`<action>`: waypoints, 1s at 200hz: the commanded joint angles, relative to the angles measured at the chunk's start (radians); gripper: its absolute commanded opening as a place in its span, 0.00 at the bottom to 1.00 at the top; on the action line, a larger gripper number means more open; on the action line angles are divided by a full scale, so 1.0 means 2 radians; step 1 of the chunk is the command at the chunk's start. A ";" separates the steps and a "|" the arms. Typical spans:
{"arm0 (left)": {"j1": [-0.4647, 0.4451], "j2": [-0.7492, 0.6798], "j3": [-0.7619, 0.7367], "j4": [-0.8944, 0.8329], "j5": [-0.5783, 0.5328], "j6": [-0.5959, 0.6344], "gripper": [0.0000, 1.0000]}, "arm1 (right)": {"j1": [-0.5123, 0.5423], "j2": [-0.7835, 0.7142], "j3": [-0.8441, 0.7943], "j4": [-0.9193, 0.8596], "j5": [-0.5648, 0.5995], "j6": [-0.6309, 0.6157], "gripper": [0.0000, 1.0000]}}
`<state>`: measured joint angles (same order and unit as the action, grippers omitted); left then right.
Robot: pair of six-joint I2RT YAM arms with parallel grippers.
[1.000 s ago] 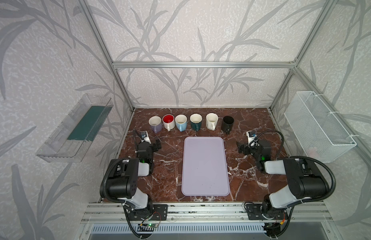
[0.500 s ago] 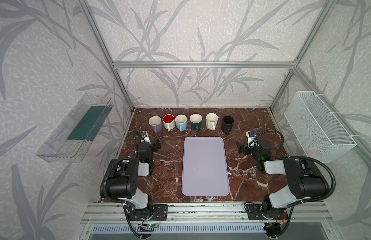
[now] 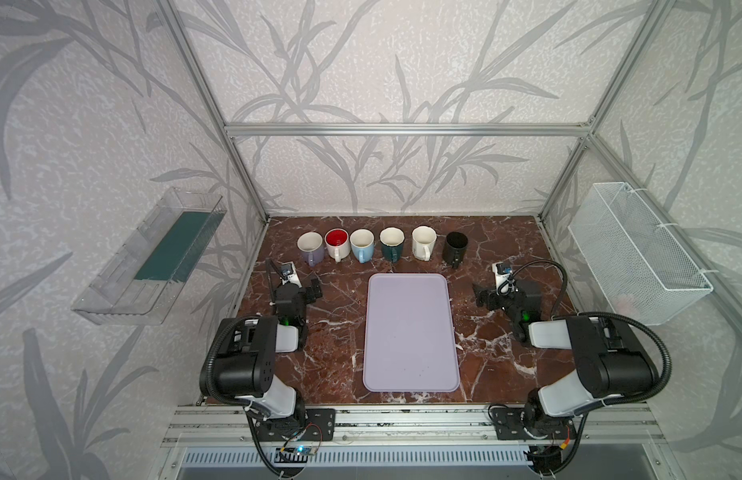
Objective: Turn the mug right side up
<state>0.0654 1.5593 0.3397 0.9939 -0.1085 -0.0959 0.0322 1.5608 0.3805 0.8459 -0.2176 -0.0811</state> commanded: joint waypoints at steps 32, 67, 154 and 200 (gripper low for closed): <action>-0.002 0.001 0.005 -0.002 -0.006 0.013 0.99 | 0.076 -0.008 -0.003 0.035 0.285 0.011 0.99; -0.002 0.001 0.005 -0.002 -0.006 0.013 0.99 | 0.038 -0.001 0.007 0.023 0.102 -0.017 0.99; -0.003 0.001 0.005 -0.002 -0.006 0.013 0.99 | 0.005 -0.009 0.014 -0.002 0.014 -0.006 0.99; -0.003 0.002 0.007 -0.005 -0.006 0.013 0.99 | 0.005 -0.009 0.013 -0.002 0.014 -0.005 0.99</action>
<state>0.0654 1.5593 0.3397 0.9939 -0.1112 -0.0883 0.0410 1.5589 0.3862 0.8398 -0.1768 -0.0807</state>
